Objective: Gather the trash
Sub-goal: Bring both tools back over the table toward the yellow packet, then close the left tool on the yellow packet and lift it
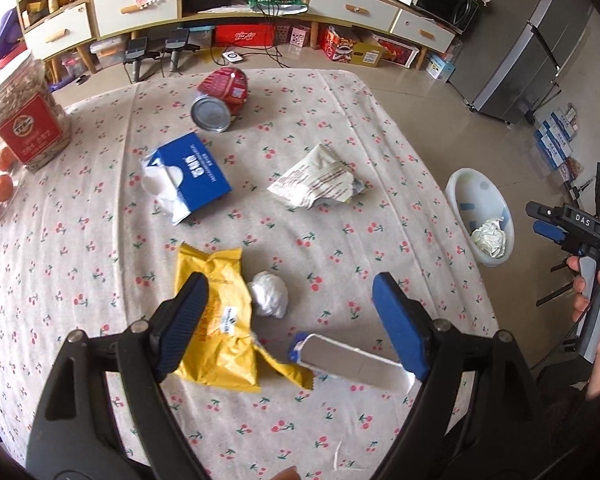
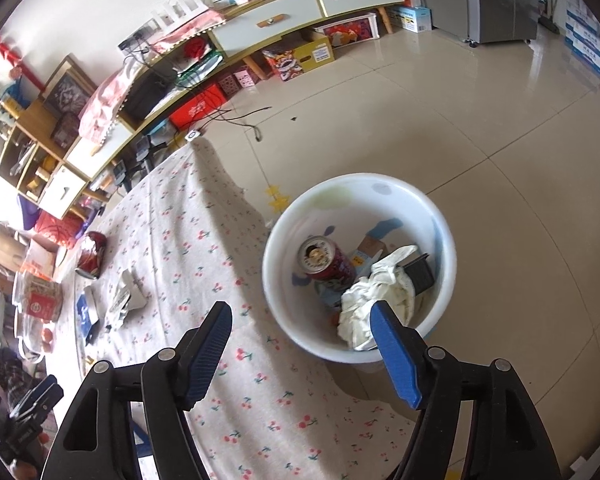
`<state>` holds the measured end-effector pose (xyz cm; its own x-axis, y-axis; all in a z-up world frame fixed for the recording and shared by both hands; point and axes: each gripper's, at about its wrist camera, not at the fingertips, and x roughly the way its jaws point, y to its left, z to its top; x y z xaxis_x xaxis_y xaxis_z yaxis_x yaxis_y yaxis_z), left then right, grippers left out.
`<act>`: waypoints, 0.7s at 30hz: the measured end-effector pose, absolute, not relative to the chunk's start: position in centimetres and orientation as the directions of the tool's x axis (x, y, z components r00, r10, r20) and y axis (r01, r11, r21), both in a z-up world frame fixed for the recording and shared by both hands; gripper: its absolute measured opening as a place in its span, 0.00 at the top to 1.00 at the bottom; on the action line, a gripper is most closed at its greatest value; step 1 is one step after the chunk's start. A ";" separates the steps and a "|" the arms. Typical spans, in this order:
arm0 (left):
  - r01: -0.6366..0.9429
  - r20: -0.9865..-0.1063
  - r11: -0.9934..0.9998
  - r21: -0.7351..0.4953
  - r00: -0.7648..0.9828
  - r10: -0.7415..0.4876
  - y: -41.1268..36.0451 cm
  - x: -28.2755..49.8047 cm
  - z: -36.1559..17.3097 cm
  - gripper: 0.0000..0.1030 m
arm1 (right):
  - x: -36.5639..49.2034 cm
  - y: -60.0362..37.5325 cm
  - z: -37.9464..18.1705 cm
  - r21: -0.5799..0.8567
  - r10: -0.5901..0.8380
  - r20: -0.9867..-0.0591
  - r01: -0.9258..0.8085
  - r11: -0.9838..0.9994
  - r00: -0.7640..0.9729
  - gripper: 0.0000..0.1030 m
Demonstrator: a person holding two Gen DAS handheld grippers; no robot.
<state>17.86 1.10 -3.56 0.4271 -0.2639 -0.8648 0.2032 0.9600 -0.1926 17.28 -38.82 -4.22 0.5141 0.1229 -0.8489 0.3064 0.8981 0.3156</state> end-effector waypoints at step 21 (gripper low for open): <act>0.058 -0.910 0.967 -0.249 0.329 -0.255 5.6 17.5 -10.3 0.19 | 15.9 -28.2 -6.2 0.212 0.142 -0.895 0.124 0.969 0.422 0.25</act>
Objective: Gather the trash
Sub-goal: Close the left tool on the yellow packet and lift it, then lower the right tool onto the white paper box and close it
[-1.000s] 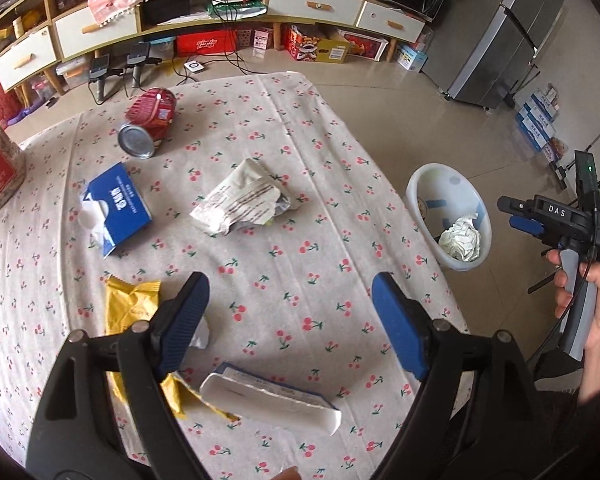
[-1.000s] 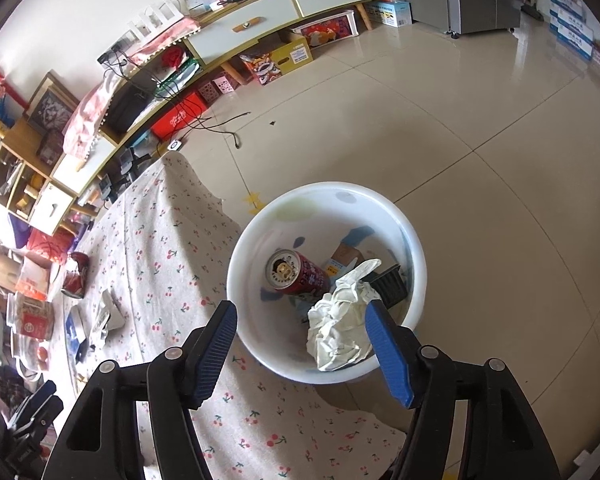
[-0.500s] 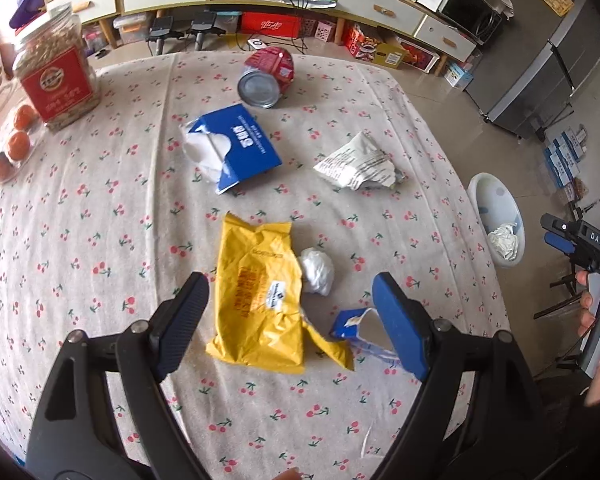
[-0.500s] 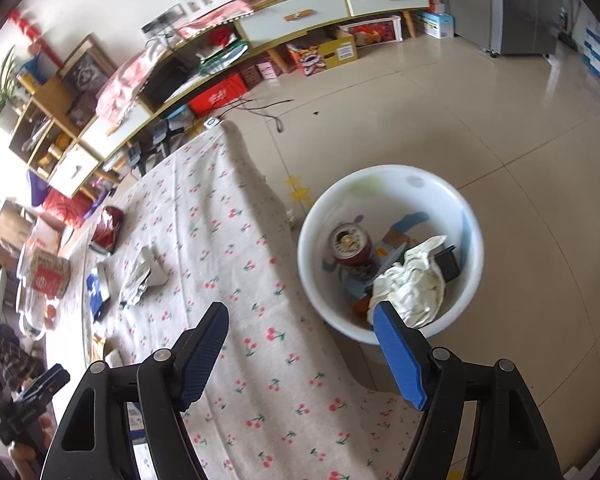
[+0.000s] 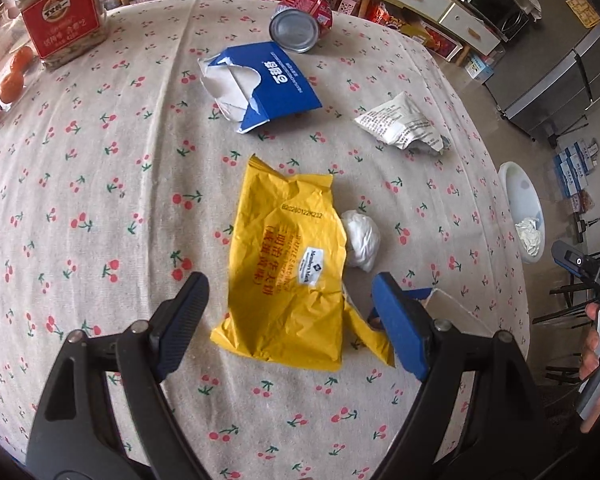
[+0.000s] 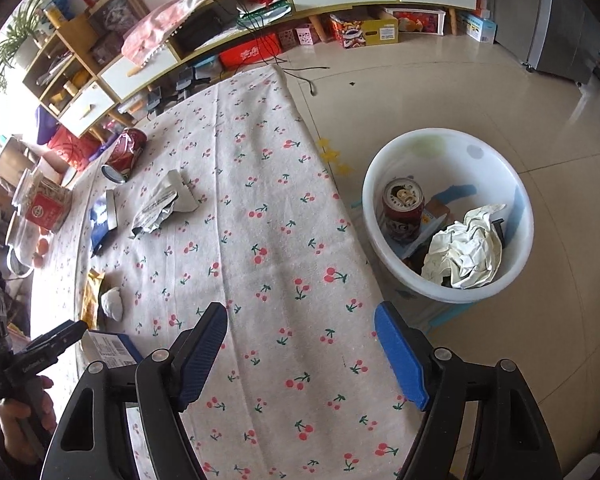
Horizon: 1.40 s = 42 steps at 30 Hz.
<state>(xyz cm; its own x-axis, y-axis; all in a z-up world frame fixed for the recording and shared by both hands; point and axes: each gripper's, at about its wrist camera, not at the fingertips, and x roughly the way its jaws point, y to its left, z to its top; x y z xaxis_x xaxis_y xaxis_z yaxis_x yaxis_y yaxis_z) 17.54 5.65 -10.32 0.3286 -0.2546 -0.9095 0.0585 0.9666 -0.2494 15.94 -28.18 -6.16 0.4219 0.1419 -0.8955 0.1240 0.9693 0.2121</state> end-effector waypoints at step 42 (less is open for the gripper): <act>-0.023 -0.896 0.978 -0.209 0.406 -0.182 13.5 9.5 -9.2 0.50 | 12.3 -10.0 -6.1 0.156 0.282 -0.896 -0.352 0.923 0.342 0.24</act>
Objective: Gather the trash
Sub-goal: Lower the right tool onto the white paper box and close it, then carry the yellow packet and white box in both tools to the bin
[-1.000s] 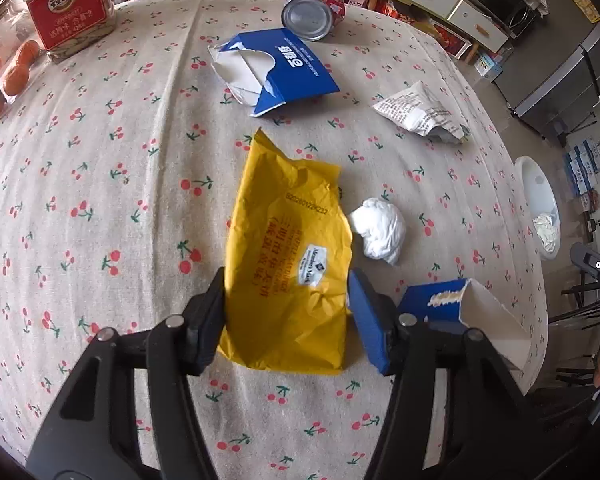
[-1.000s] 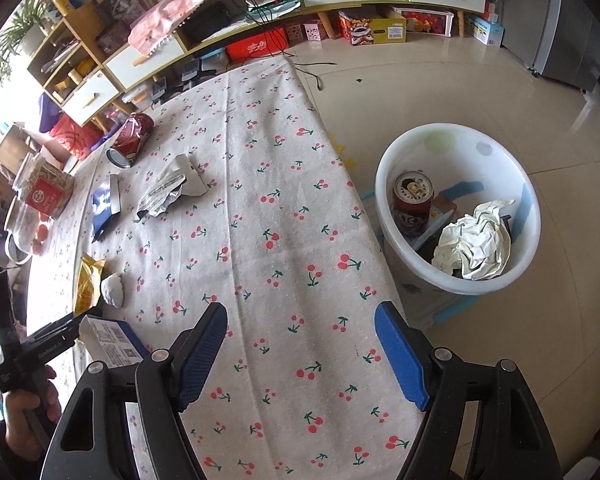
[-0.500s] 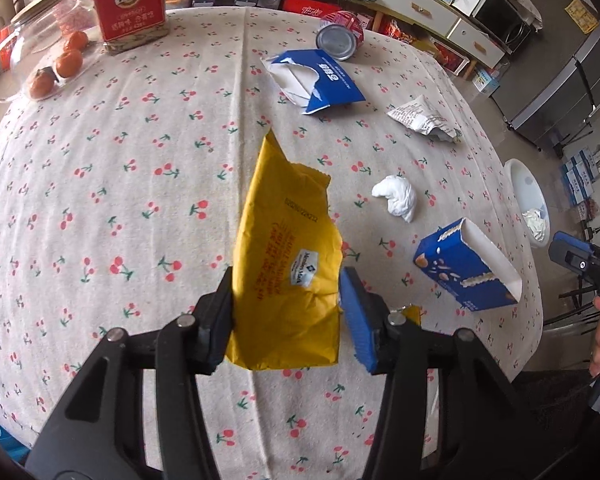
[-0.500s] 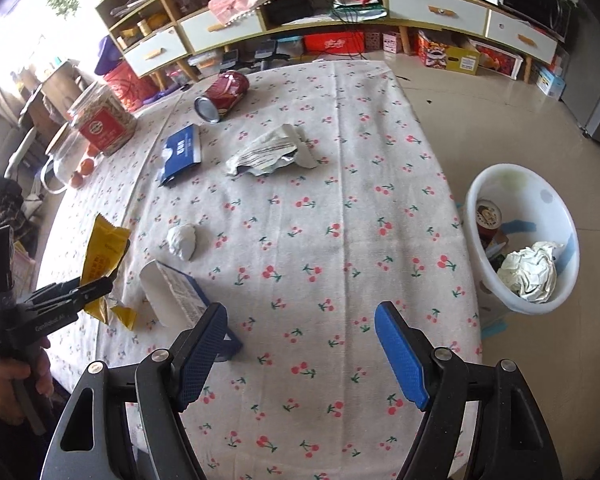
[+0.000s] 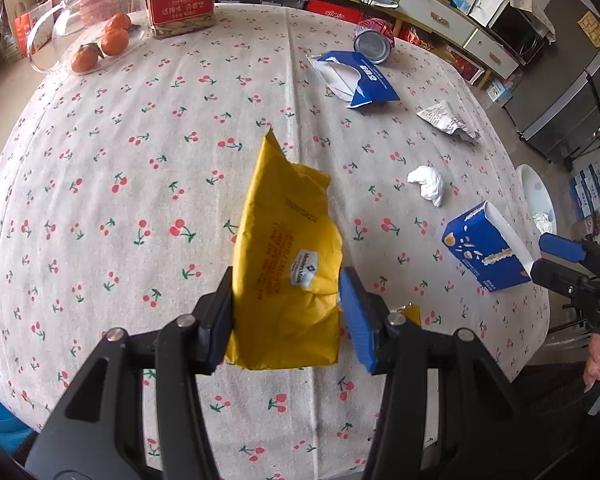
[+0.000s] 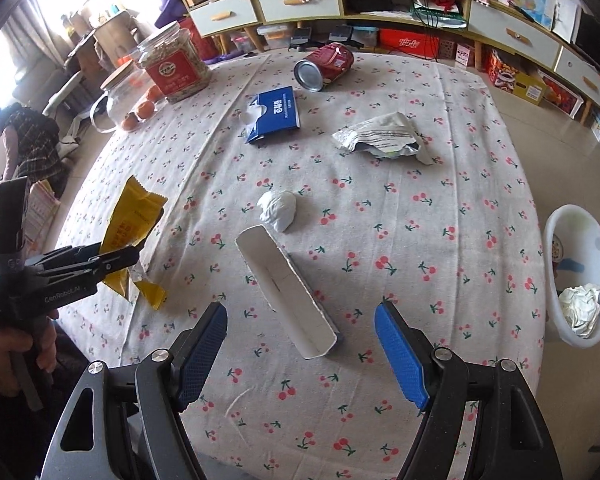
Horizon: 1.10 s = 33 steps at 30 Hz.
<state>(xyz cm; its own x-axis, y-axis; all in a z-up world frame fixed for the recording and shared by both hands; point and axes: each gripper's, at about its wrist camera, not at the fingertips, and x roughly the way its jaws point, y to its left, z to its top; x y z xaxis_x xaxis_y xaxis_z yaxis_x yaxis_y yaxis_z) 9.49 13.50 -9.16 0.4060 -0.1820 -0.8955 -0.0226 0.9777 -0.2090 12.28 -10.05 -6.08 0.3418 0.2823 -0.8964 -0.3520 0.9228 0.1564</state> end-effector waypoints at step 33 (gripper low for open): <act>0.026 -0.880 0.971 -0.239 0.417 -0.228 10.3 10.5 -7.9 0.50 | 13.7 -10.2 -7.6 0.124 0.246 -0.908 -0.344 0.931 0.339 0.78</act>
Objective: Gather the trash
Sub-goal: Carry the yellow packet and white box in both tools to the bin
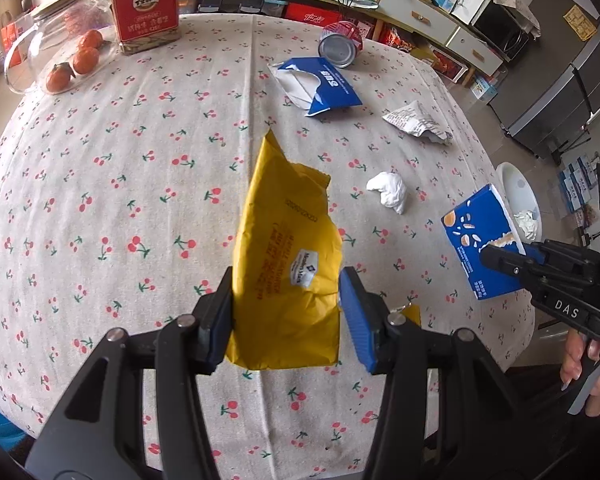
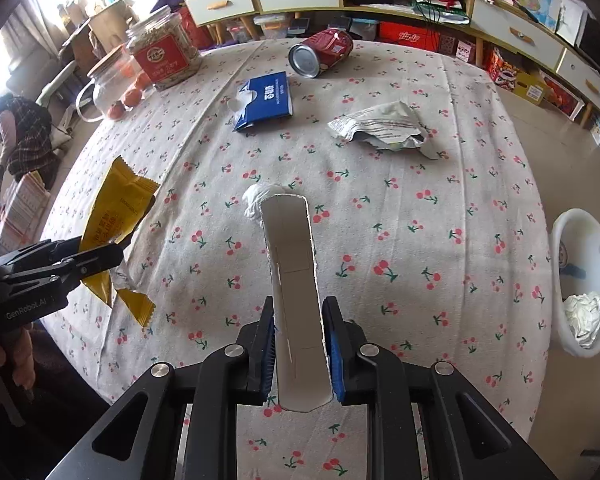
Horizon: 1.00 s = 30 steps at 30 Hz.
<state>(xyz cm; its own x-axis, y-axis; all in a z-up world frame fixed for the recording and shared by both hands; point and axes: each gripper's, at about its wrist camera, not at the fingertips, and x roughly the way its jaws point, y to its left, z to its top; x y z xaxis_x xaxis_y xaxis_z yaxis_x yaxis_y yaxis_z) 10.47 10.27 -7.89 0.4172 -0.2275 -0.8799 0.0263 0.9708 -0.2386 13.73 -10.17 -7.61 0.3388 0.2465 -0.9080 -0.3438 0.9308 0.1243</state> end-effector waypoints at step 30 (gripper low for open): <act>0.251 -0.867 0.932 -0.261 0.364 -0.341 -5.9 14.9 -6.4 0.50 | 13.9 -37.5 -3.8 0.268 0.148 -0.837 0.159 0.950 0.526 0.78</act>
